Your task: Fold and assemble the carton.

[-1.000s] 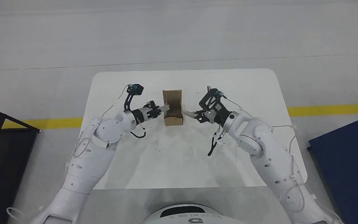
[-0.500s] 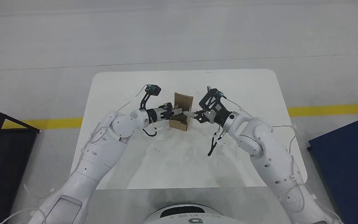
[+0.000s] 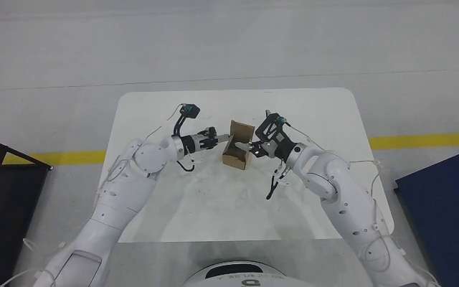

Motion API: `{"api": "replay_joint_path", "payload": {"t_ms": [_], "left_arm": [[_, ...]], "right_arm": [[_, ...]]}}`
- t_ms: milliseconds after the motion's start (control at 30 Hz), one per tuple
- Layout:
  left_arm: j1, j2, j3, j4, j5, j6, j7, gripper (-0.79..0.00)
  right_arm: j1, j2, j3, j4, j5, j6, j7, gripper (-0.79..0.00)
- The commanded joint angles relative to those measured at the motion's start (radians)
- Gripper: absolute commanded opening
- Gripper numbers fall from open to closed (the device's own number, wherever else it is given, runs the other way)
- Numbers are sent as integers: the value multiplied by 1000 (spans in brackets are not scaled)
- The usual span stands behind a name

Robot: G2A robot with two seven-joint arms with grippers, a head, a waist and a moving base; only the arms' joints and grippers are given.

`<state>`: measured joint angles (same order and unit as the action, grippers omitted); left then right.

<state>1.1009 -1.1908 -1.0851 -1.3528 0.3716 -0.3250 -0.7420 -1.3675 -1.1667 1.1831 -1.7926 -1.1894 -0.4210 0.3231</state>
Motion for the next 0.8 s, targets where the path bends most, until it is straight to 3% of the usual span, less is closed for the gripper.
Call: {"api": "replay_joint_path", "payload": {"t_ms": [0, 200, 400, 467, 633, 767], "left_arm": [[9, 3, -2, -16, 5, 1, -16, -480], [-1, -2, 37, -25, 13, 9, -43, -477], [-65, -11, 98, 15, 56, 52, -150, -640], [-85, -13, 111, 17, 64, 58, -171, -785], [-128, -19, 146, 11, 113, 96, -218, -785], [-139, -21, 161, -37, 147, 179, -243, -785]], "right_arm": [[0, 0, 0, 0, 0, 0, 0, 0], [0, 0, 0, 0, 0, 0, 0, 0], [0, 0, 0, 0, 0, 0, 0, 0], [0, 0, 0, 0, 0, 0, 0, 0], [0, 0, 0, 0, 0, 0, 0, 0], [0, 0, 0, 0, 0, 0, 0, 0]]}}
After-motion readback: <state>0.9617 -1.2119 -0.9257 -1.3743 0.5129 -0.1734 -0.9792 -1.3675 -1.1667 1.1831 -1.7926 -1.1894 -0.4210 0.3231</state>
